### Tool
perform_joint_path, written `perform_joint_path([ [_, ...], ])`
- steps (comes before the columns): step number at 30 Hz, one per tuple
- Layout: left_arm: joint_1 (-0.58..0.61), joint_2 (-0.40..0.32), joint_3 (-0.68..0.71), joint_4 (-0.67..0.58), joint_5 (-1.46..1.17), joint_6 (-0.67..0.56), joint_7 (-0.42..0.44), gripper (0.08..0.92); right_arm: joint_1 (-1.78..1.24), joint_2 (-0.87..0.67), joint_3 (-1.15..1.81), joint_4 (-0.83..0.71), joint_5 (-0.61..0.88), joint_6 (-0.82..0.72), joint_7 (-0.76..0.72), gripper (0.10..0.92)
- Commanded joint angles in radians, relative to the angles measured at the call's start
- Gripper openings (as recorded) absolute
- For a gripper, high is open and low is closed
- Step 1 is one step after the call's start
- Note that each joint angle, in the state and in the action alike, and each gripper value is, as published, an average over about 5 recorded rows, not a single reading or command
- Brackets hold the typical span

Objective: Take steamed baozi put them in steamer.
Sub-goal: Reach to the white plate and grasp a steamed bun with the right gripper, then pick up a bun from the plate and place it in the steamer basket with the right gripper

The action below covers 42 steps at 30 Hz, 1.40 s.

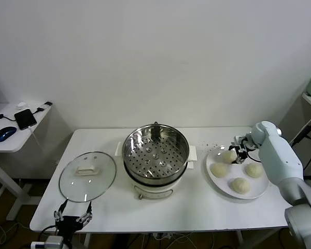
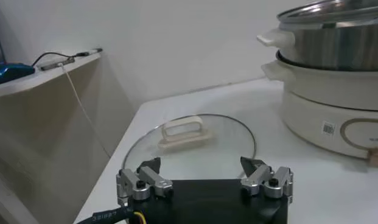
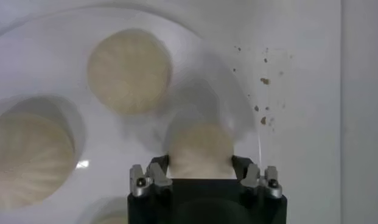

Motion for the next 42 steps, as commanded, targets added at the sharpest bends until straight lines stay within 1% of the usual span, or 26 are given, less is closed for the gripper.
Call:
perform_joint_path([
  [1,-0.001,0.001,0.006,0.005,0.009,0.001,-0.002,0.823,0.001,-0.017,-0.015,0.034,0.070,-0.013,-0.025,0.633],
  [6,-0.009,0.002,0.014,0.008,0.017,0.003,-0.004,0.823,0.025,-0.061,-0.070,0.116,0.171,-0.041,-0.064,0.601],
  [10,-0.022,0.002,0.018,0.005,0.020,0.004,-0.006,0.823,0.109,-0.110,-0.190,0.218,0.317,-0.090,-0.125,0.588],
  [14,-0.036,0.001,0.020,-0.001,0.018,0.003,-0.012,0.823,0.272,-0.124,-0.366,0.294,0.475,-0.180,-0.227,0.586],
  [17,-0.045,0.002,0.018,-0.007,0.016,0.001,-0.019,0.823,0.433,-0.084,-0.504,0.293,0.570,-0.233,-0.287,0.585],
  [22,-0.056,0.001,-0.003,-0.016,-0.023,-0.002,-0.024,0.823,0.630,0.070,-0.675,0.175,0.708,-0.250,-0.322,0.584],
  [25,-0.061,-0.001,-0.017,-0.015,-0.043,0.000,-0.028,0.823,0.686,0.174,-0.737,0.077,0.773,-0.186,-0.326,0.583],
  [30,-0.066,-0.002,-0.019,-0.013,-0.046,0.001,-0.031,0.823,0.706,0.306,-0.779,-0.054,0.843,-0.007,-0.311,0.585],
  [32,-0.069,-0.005,-0.016,-0.009,-0.045,0.001,-0.032,0.823,0.698,0.336,-0.800,-0.072,0.868,0.065,-0.300,0.585],
  [36,-0.072,-0.009,-0.012,-0.001,-0.043,0.001,-0.033,0.823,0.674,0.381,-0.873,-0.090,0.929,0.276,-0.285,0.585],
  [42,-0.077,-0.014,-0.010,0.015,-0.040,0.002,-0.037,0.823,0.640,0.401,-0.955,-0.029,0.897,0.511,-0.303,0.585],
])
